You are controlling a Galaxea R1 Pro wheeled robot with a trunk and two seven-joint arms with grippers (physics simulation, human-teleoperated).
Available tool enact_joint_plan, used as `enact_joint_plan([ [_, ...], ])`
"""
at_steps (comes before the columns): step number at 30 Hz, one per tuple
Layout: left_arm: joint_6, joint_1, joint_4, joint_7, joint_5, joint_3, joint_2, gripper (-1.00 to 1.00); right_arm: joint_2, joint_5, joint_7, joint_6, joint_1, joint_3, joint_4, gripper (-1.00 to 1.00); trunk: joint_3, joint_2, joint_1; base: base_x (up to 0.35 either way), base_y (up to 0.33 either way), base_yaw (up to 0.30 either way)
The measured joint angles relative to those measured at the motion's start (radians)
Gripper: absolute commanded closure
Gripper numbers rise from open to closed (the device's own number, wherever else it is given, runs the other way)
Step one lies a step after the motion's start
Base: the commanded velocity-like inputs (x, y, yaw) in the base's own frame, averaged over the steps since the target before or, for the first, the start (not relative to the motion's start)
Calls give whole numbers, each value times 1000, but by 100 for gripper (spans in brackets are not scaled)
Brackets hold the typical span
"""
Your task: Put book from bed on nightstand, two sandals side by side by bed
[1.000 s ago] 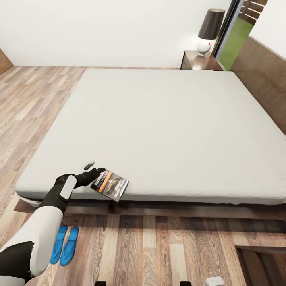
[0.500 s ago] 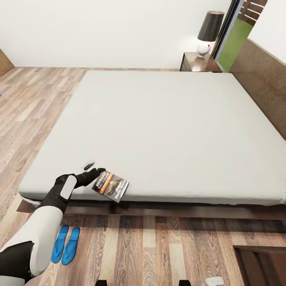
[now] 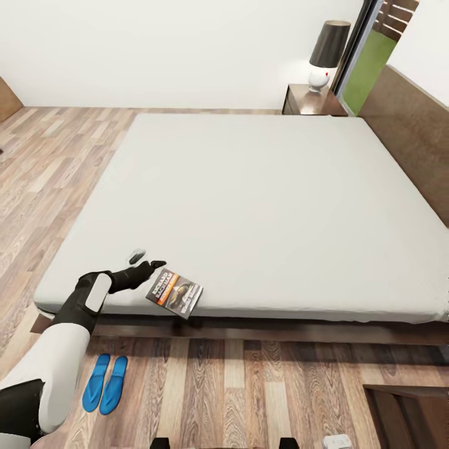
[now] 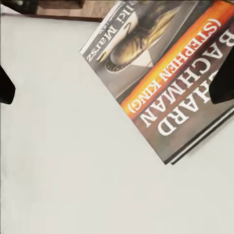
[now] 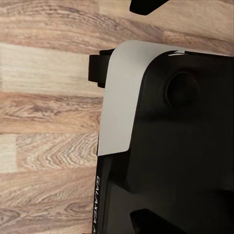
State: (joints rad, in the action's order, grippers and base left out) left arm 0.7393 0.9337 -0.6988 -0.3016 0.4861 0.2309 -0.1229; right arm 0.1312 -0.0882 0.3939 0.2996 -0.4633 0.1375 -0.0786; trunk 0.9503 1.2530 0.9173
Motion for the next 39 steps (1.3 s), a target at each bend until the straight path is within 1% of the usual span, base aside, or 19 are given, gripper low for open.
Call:
enact_joint_plan([
  [2, 29, 0, -6, -32, 0, 0, -19, -100, 0, 0, 0, 0, 0, 0, 0, -100, -6, -14, -8, 0, 0, 0],
  [4, 59, -2, -10, -69, 0, -1, -49, -100, 0, 1, 0, 0, 0, 0, 0, -100, -13, -28, -15, 0, 0, 0],
  [5, 63, -4, -10, -79, 1, -1, -55, -100, 0, 1, 0, 0, 0, 0, 0, -100, -16, -35, -19, 0, 0, 0],
  [8, 73, -15, -10, -158, 1, -1, -88, -100, 0, 2, 1, 0, 0, 0, 0, -100, -25, -56, -31, 0, 0, 0],
  [11, 78, -42, -6, -329, -4, -3, -132, -100, 0, 2, 1, 0, 0, 0, 0, -100, -34, -77, -42, 0, 0, 0],
  [13, 79, -77, -5, -435, -18, -6, -151, -100, 1, 2, 1, 0, 0, 0, 0, -100, -41, -91, -50, 0, 0, 0],
  [15, 79, -112, -5, -487, -37, -8, -158, -100, 1, 2, 1, 0, 0, 0, 0, -100, -47, -105, -58, 0, 0, 0],
  [16, 78, -136, -5, -511, -58, -13, -160, -100, 1, 2, 1, 0, 0, 0, 0, -100, -50, -112, -61, 0, 0, 0],
  [17, 74, -175, -5, -537, -101, -30, -162, -100, 1, 2, 1, 0, 0, 0, 0, -100, -53, -119, -65, 0, 0, 0],
  [18, 74, -190, -5, -543, -114, -38, -162, -100, 1, 2, 1, 0, 0, 0, 0, -100, -56, -126, -69, 0, 0, 0],
  [20, 61, -233, -4, -559, -173, -80, -160, -100, 1, 2, 1, 0, 0, 0, 1, -100, -63, -140, -77, 0, 0, 0],
  [21, 38, -264, -4, -565, -207, -113, -157, -100, 1, 2, 1, 0, 0, 1, 1, -100, -66, -147, -81, 0, 0, 0],
  [22, 14, -287, -3, -567, -220, -133, -153, -100, 1, 2, 1, 0, 0, 1, 1, -100, -69, -154, -84, 0, 0, 0],
  [25, -66, -337, 10, -569, -238, -175, -140, -100, 1, 2, 1, 0, 0, 1, 1, -100, -78, -175, -96, 0, 0, 0],
  [27, -163, -367, 79, -569, -246, -198, -133, -100, 2, 2, 1, 0, 0, 1, 1, -100, -84, -189, -104, 0, 0, 0],
  [30, -269, -376, 185, -567, -248, -205, -125, -100, 3, 2, 1, 0, 0, 1, 2, -100, -94, -210, -115, 0, 0, 0],
  [33, -454, -380, 327, -561, -252, -209, -97, -100, 6, 2, 1, -1, 0, 2, 2, -100, -103, -231, -127, 0, 0, 0],
  [36, -538, -381, 386, -559, -255, -209, -86, -100, 7, 3, 1, -1, 0, 3, 2, -100, -113, -252, -138, 0, 0, 0],
  [39, -567, -382, 423, -557, -252, -207, -88, -100, 10, 3, 1, -1, 0, 4, 2, -100, -122, -273, -150, 0, 0, 0],
])
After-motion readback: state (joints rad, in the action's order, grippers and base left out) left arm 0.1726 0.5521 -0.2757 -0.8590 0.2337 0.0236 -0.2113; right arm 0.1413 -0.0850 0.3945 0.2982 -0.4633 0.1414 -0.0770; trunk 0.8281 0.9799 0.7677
